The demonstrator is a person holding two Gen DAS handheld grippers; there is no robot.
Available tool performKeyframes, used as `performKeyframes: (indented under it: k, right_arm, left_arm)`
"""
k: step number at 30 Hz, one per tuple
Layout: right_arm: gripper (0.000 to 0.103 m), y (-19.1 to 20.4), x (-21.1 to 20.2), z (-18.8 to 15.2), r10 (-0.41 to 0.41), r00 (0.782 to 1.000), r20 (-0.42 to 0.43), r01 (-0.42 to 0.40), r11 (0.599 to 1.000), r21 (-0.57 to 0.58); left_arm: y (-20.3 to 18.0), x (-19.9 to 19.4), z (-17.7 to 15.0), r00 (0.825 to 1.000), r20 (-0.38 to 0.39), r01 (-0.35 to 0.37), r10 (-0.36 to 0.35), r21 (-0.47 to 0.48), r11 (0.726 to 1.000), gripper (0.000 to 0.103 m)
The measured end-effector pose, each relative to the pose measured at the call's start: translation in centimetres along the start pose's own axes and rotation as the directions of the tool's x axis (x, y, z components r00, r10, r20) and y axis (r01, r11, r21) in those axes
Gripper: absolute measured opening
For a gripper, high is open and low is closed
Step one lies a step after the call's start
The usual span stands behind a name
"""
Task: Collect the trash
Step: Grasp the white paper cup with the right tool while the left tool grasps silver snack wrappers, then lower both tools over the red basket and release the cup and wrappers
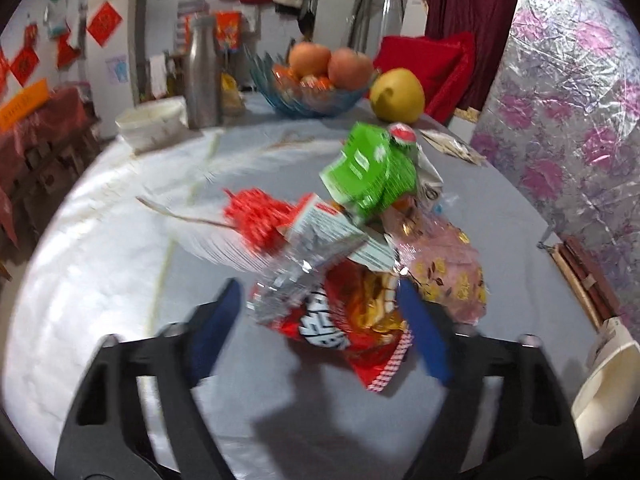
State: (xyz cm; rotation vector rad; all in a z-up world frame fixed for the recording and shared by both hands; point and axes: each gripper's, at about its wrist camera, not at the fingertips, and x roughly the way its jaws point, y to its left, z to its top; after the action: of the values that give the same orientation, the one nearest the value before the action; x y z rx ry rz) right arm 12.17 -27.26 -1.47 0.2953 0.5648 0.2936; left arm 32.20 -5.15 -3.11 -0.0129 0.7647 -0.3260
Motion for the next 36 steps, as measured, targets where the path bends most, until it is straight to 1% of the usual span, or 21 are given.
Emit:
performKeyframes:
  k: [1, 2, 3, 6, 8, 11, 14, 17, 19, 21, 23, 24, 26, 27, 30, 31, 32, 34, 36]
  right_arm:
    - [0.085, 0.0, 0.2, 0.0, 0.0, 1.0, -0.003, 0.0, 1.0, 0.001]
    - [0.085, -0.1, 0.2, -0.1, 0.0, 1.0, -0.005, 0.0, 1.0, 0.001]
    - [0.085, -0.1, 0.2, -0.1, 0.002, 1.0, -0.005, -0.002, 1.0, 0.003]
    - [0.085, -0.1, 0.0, -0.1, 0.006, 1.0, 0.0, -0.006, 1.0, 0.006]
    - [0.085, -0.1, -0.2, 0.0, 0.009, 1.0, 0.004, -0.009, 1.0, 0.011]
    - [0.085, 0.2, -0.7, 0.0, 0.018, 1.0, 0.013, -0.019, 1.0, 0.013]
    - [0.085, 0.9, -1.5, 0.1, 0.026, 0.999, 0.032, -0.026, 1.0, -0.006]
    - [0.085, 1.8, -2.3, 0.0, 0.032, 0.998, 0.049, -0.031, 0.999, -0.025]
    - [0.085, 2.4, -2.5, 0.0, 0.033, 0.998, 0.057, -0.031, 0.999, -0.037]
    - [0.085, 2.4, -2.5, -0.2, 0.024, 0.998, 0.055, -0.022, 0.999, -0.034]
    - [0.085, 2.3, -2.8, -0.5, 0.023, 0.998, 0.052, -0.022, 0.999, -0.024]
    - [0.085, 2.2, -3.0, -0.6, 0.023, 0.998, 0.052, -0.022, 1.0, -0.022]
    - [0.085, 2.1, -3.7, -0.7, 0.022, 0.998, 0.058, -0.021, 1.0, -0.023]
    - [0.085, 2.2, -4.1, -0.8, 0.02, 0.998, 0.064, -0.018, 0.999, -0.028]
    - [0.085, 2.2, -4.6, -0.9, 0.019, 0.997, 0.071, -0.017, 0.999, -0.032]
    - [0.085, 2.2, -4.7, -0.9, 0.024, 0.997, 0.072, -0.022, 0.999, -0.03]
    - [0.085, 2.2, -4.7, -0.9, 0.027, 0.997, 0.072, -0.025, 0.999, -0.03]
    - [0.085, 2.2, -4.6, -1.0, 0.033, 0.997, 0.067, -0.031, 0.999, -0.03]
    - [0.085, 2.5, -4.8, -1.1, 0.041, 0.997, 0.066, -0.039, 0.999, -0.034]
  left_arm:
    - [-0.1, 0.3, -0.1, 1.0, -0.008, 0.002, -0.002, -0.002, 1.0, 0.048]
    - [-0.2, 0.5, -0.2, 1.0, -0.013, 0.008, -0.008, -0.003, 1.0, 0.034]
    - [-0.2, 0.3, -0.3, 1.0, -0.013, 0.016, -0.016, -0.006, 1.0, 0.033]
    - [-0.3, -1.8, -0.6, 0.999, 0.045, 0.008, -0.008, -0.005, 1.0, 0.031]
    - [-0.3, -4.1, -0.6, 0.996, 0.089, 0.014, -0.013, -0.003, 1.0, 0.031]
    - [-0.3, -8.2, -0.7, 0.986, 0.168, 0.007, -0.009, 0.008, 1.0, 0.031]
    - [-0.3, -11.9, -0.7, 0.973, 0.23, 0.002, -0.005, 0.011, 1.0, 0.031]
    - [-0.5, -14.7, -0.5, 0.961, 0.276, -0.031, 0.027, 0.009, 0.999, 0.031]
    - [-0.7, -15.1, -0.1, 0.957, 0.282, -0.077, 0.071, 0.011, 0.997, 0.031]
    - [-0.8, -14.3, 0.1, 0.958, 0.263, -0.124, 0.117, 0.009, 0.992, 0.031]
    - [-0.6, -11.8, -0.1, 0.961, 0.197, -0.201, 0.193, 0.019, 0.979, 0.031]
    - [-0.3, -10.2, -0.5, 0.961, 0.145, -0.241, 0.235, 0.028, 0.97, 0.031]
    - [-0.1, -8.7, -1.4, 0.952, 0.093, -0.296, 0.291, 0.054, 0.954, 0.031]
    - [0.1, -8.5, -2.1, 0.944, 0.082, -0.324, 0.319, 0.067, 0.944, 0.031]
    - [0.8, -9.5, -3.2, 0.931, 0.103, -0.358, 0.35, 0.078, 0.93, 0.031]
    - [1.2, -10.0, -3.6, 0.922, 0.116, -0.381, 0.37, 0.082, 0.921, 0.031]
    - [1.8, -10.5, -3.9, 0.918, 0.117, -0.389, 0.38, 0.075, 0.918, 0.031]
    - [2.9, -11.9, -4.6, 0.929, 0.11, -0.359, 0.352, 0.044, 0.932, 0.031]
    - [3.2, -13.5, -5.3, 0.935, 0.126, -0.335, 0.33, 0.019, 0.942, 0.031]
